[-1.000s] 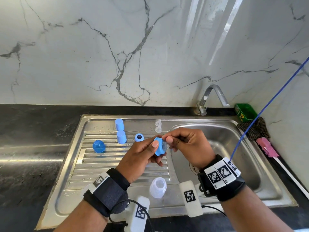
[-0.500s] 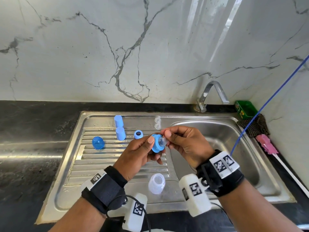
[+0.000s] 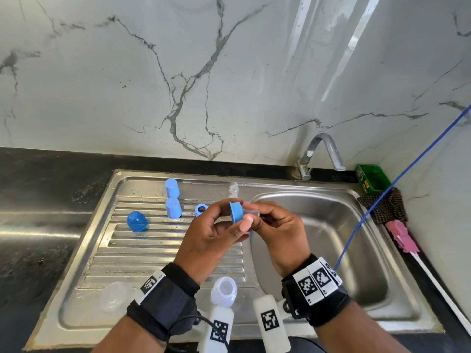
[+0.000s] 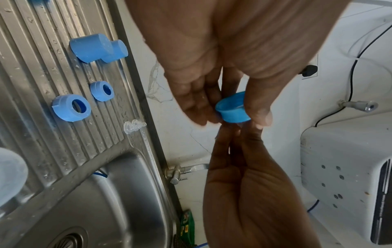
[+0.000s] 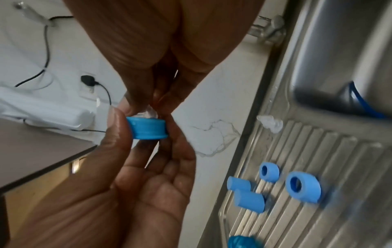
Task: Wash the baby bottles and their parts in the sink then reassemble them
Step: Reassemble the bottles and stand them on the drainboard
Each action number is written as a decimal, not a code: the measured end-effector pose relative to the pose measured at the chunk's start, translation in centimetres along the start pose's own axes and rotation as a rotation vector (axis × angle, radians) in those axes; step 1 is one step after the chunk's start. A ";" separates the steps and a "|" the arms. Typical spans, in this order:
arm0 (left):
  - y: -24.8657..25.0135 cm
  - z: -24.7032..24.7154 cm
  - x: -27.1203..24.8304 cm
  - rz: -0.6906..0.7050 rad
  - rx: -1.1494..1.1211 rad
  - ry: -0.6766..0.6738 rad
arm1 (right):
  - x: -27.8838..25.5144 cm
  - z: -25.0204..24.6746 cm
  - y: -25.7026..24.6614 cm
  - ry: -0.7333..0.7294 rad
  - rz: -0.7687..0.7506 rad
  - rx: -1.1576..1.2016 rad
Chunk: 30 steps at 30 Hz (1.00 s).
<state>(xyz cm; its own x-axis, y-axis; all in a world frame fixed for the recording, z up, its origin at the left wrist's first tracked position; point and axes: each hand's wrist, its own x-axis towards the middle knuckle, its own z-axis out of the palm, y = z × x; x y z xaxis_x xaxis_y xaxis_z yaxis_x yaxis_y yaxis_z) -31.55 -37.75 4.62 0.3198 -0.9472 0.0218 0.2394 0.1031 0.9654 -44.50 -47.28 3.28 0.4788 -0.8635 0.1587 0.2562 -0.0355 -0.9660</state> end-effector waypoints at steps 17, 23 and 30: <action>-1.7 -1.1 1.8 0.059 0.347 -0.047 | 2.7 -1.8 0.2 -0.134 0.072 0.017; -2.0 -0.6 1.3 0.007 0.119 -0.047 | 2.0 -1.3 -0.1 -0.117 0.116 0.123; -1.5 -0.3 1.0 -0.006 -0.045 -0.076 | 1.1 -0.6 -1.4 -0.089 0.115 0.125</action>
<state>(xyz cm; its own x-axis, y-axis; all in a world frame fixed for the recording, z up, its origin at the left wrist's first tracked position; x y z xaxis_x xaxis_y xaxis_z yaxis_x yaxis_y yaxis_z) -31.27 -38.73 3.13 0.2480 -0.9680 0.0379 0.2828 0.1098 0.9529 -44.84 -48.54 4.69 0.5821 -0.8099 0.0719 0.2955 0.1284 -0.9467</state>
